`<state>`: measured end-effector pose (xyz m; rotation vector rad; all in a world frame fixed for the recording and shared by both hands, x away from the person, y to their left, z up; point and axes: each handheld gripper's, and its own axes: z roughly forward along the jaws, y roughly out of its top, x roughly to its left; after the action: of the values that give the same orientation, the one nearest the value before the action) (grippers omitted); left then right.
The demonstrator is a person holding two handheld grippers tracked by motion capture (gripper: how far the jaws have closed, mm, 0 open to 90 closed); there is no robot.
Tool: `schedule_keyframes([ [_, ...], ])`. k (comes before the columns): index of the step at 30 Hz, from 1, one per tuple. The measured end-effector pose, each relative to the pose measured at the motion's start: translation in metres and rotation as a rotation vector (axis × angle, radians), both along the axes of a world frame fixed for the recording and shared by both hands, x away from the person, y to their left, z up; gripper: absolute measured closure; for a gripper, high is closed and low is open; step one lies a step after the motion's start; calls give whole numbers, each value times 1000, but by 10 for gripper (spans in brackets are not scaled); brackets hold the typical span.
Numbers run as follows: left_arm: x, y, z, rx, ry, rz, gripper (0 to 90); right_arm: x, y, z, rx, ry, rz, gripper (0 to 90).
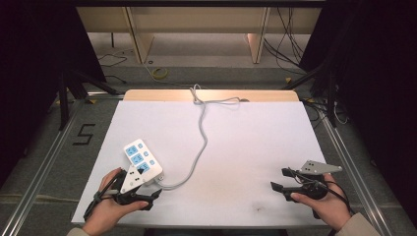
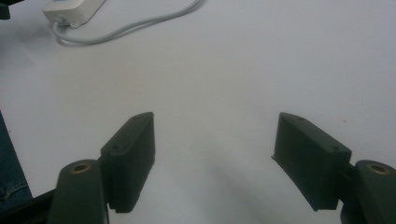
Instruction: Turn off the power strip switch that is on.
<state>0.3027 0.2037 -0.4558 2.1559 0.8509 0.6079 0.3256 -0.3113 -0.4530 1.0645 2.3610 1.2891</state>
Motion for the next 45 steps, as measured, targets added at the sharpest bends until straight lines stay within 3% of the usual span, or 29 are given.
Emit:
schedule_keyframes([
  [18,2,3,2,-5,-9,32,163,0,0,0,-3,0,-1,297],
  [24,4,5,5,8,-13,53,300,0,1,0,-4,1,-1,298],
  [29,6,6,9,9,-13,94,532,0,1,0,-3,1,-2,298],
  [32,8,9,11,-13,14,110,711,0,1,0,-4,-3,1,298],
  [33,9,10,12,-10,19,115,711,0,1,0,-4,-3,1,298],
  [34,10,10,13,-3,26,121,794,0,1,0,-4,1,-1,298],
  [37,11,8,16,18,75,137,881,0,1,0,-4,1,-2,298],
  [40,12,8,17,42,98,149,895,0,1,0,-6,1,-2,298],
  [45,17,10,20,31,111,181,896,0,1,0,-6,1,-3,298],
])
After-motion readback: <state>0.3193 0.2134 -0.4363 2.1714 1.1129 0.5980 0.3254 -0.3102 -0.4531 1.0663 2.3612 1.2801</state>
